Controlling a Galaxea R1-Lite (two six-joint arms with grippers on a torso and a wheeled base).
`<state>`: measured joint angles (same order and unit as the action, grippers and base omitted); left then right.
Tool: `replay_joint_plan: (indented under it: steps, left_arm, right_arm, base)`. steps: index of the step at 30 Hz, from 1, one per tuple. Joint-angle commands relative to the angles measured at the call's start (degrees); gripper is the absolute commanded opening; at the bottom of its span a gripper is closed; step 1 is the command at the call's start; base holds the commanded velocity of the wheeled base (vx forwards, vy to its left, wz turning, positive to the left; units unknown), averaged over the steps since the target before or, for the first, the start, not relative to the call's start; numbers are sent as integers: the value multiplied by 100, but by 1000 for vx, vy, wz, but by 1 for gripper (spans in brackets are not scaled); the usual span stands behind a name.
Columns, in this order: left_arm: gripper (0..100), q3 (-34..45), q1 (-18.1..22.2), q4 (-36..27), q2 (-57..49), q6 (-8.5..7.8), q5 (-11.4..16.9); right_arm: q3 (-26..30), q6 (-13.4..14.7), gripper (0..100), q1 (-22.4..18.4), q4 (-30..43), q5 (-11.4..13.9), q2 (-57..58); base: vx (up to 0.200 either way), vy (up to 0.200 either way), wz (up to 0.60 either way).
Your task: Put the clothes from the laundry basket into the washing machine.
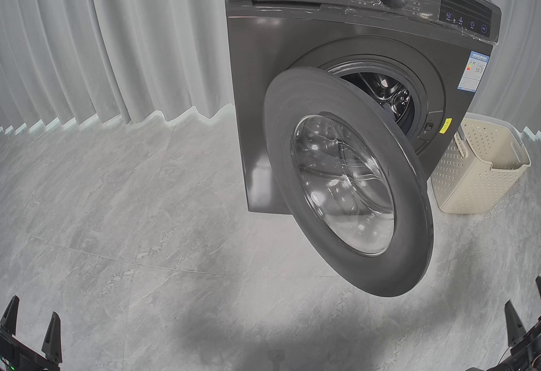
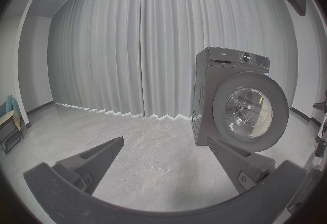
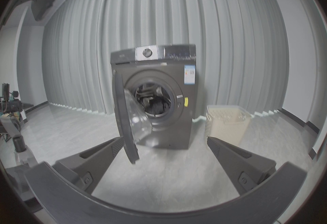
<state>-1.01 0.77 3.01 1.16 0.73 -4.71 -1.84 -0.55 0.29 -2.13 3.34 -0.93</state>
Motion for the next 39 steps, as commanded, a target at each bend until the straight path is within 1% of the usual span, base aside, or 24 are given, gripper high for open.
replay_joint_plan:
  steps: [1, 2, 3, 4, 5, 8, 9, 10, 11, 12, 13, 15, 16, 17, 18, 20, 26, 27, 29, 30, 31, 32, 33, 39]
  left_arm:
    - [100, 84, 2, -64, 51, 226, 31]
    - [100, 75, -6, -117, 51, 314, 93]
    - [100, 57, -6, -196, 69, 331, 110]
    - [100, 57, -6, -196, 69, 331, 110]
    - [100, 75, 2, -187, 42, 287, 128]
    - [100, 101, -15, -152, 7, 217, 172]
    - [100, 92, -42, -213, -28, 173, 242]
    - [100, 92, -68, -231, -54, 164, 312]
    - [100, 92, -77, -231, -63, 164, 339]
    - [100, 92, -94, -240, -89, 164, 365]
    - [100, 92, -94, -240, -89, 164, 356]
    - [100, 92, -86, -266, -98, 129, 391]
    - [100, 92, -86, -275, -98, 129, 391]
    - [100, 92, -86, -284, -98, 111, 400]
    - [100, 92, -86, -284, -98, 111, 409]
    - [100, 92, -86, -284, -98, 94, 409]
    - [100, 92, -86, -284, -98, 103, 418]
    - [100, 92, -86, -284, -98, 103, 418]
    - [100, 92, -86, -284, -98, 103, 418]
    - [100, 92, -86, -284, -98, 103, 418]
    - [100, 92, -86, -284, -98, 103, 418]
    - [100, 92, -86, -284, -98, 103, 418]
    - [100, 92, -86, -284, -98, 103, 418]
    - [100, 92, -86, -284, -98, 120, 418]
  right_arm:
    - [-1591, 72, 100, 147, 29, 519, -452]
    - [-1750, 81, 100, 199, 178, 668, -672]
    - [-1802, 81, 100, 278, 222, 835, -883]
    - [-1802, 81, 100, 278, 222, 835, -883]
    - [-1837, 81, 100, 454, 231, 1081, -1366]
    - [-1899, -7, 100, 612, 152, 1195, -2096]
    - [-1952, -59, 100, 683, 90, 1266, -2395]
    - [-1996, -121, 100, 771, 38, 1380, -2650]
    - [-2013, -139, 100, 797, 11, 1424, -2737]
    - [-2110, -209, 100, 964, -112, 1661, -3247]
    - [-2163, -209, 100, 1034, -182, 1758, -3502]
    - [-2215, -209, 100, 1298, -402, 1942, -4038]
    - [-2207, -218, 100, 1456, -516, 1978, -4223]
    - [-2207, -191, 100, 1685, -657, 1978, -4443]
    - [-2215, -182, 100, 1825, -745, 1978, -4601]
    - [-2233, -182, 100, 1966, -929, 1960, -4987]
    - [-2391, -156, 100, 1939, -1439, 1960, -6086]
    - [-2391, -156, 100, 1939, -1439, 1960, -6086]
    - [-2435, -139, 100, 1931, -1720, 1960, -6526]
    - [-2435, -139, 100, 1931, -1720, 1960, -6526]
    - [-2444, -147, 100, 1931, -1931, 1942, -6754]
    - [-2453, -147, 100, 1931, -1984, 1934, -6842]
    - [-2470, -147, 100, 1931, -2019, 1907, -6912]
    - [-2795, -139, 100, 1860, -2054, 1485, -7290]
  base:
    - [0, 0, 0]
    - [0, 0, 0]
    - [0, 0, 0]
    - [0, 0, 0]
    - [0, 0, 0]
    - [0, 0, 0]
    - [0, 0, 0]
    - [0, 0, 0]
    - [0, 0, 0]
    - [0, 0, 0]
    - [0, 0, 0]
    - [0, 0, 0]
    - [0, 0, 0]
    - [0, 0, 0]
    - [0, 0, 0]
    - [0, 0, 0]
    - [0, 0, 0]
    - [0, 0, 0]
    - [0, 0, 0]
    - [0, 0, 0]
    - [0, 0, 0]
    - [0, 0, 0]
    - [0, 0, 0]
    - [0, 0, 0]
